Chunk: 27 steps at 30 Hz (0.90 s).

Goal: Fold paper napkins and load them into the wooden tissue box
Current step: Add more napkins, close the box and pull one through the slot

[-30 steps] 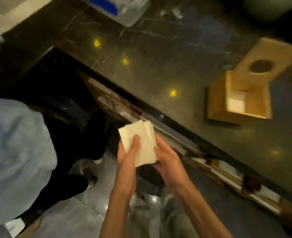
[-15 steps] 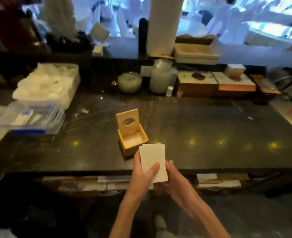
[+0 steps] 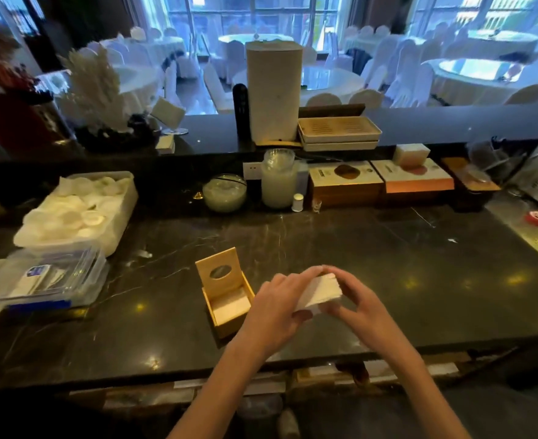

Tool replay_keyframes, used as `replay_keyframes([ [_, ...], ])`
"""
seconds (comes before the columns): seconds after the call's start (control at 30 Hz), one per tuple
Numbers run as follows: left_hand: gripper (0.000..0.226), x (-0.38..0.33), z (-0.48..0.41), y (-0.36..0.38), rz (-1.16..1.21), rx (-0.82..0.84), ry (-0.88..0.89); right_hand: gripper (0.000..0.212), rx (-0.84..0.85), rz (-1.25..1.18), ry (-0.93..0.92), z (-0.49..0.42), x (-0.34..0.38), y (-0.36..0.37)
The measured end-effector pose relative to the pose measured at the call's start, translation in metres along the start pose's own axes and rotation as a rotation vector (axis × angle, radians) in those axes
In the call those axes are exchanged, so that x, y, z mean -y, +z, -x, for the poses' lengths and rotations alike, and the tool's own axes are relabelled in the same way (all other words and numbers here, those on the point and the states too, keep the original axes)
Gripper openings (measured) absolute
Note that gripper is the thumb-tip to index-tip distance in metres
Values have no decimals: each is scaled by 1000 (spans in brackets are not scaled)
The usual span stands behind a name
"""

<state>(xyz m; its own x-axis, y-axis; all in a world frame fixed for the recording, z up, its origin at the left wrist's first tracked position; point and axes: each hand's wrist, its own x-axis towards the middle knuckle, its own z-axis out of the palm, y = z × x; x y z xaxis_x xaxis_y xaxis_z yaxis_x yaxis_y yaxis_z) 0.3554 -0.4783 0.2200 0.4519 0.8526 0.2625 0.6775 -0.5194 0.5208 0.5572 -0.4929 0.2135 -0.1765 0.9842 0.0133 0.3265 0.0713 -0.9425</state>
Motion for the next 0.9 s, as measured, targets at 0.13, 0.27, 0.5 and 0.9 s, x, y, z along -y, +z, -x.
replay_keyframes([
  [0.13,77,36,-26,25,190,113,-197,43,-37,-87,76,-39,-40,-4],
  [0.27,54,75,-43,80,423,90,-421,40,-21,-151,145,-71,-98,4],
  [0.5,50,105,-59,158,568,-1,-588,53,-37,-194,263,-99,-169,5],
  [0.9,72,124,-48,216,637,-22,-718,79,56,-143,400,-110,-229,19],
])
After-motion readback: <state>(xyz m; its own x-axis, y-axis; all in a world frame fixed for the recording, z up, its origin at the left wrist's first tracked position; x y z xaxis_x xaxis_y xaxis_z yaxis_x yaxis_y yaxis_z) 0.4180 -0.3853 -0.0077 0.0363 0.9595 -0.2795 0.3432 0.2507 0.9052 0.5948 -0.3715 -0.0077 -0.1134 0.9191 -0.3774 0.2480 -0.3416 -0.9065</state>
